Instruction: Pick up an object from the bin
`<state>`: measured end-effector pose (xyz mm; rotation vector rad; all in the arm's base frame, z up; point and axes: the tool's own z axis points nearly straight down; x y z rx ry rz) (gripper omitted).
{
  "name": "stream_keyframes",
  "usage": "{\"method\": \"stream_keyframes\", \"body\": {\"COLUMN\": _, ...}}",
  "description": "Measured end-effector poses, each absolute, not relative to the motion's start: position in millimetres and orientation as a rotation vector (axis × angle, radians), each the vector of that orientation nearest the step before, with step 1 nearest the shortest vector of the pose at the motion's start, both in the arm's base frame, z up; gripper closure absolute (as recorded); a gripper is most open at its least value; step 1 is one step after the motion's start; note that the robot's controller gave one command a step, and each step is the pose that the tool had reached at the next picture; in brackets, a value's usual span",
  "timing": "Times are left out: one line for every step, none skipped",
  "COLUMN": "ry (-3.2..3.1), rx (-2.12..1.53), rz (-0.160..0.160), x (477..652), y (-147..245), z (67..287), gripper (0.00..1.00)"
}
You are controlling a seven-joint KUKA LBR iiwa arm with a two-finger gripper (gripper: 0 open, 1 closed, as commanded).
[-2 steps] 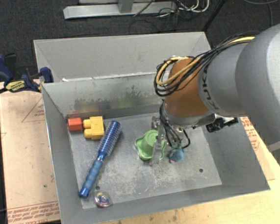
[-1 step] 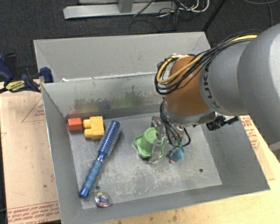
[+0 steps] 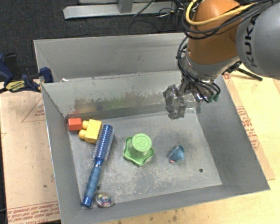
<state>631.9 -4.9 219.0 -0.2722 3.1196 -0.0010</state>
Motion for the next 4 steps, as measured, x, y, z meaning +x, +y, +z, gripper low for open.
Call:
{"method": "stream_keyframes", "body": {"ry": 3.125, "rx": -0.273, "rz": 0.001, "x": 630.6, "y": -5, "z": 216, "gripper": 0.00}}
{"method": "stream_keyframes", "body": {"ry": 3.055, "rx": -0.739, "rz": 0.002, "x": 642.7, "y": -41, "z": 121, "gripper": 0.00}}
{"method": "stream_keyframes", "body": {"ry": 3.055, "rx": -0.766, "rz": 0.007, "x": 573.2, "y": -50, "z": 66, "gripper": 0.00}}
{"method": "stream_keyframes", "body": {"ry": 2.854, "rx": -1.300, "rz": 0.000, "x": 569.9, "y": -30, "z": 103, "gripper": 0.00}}
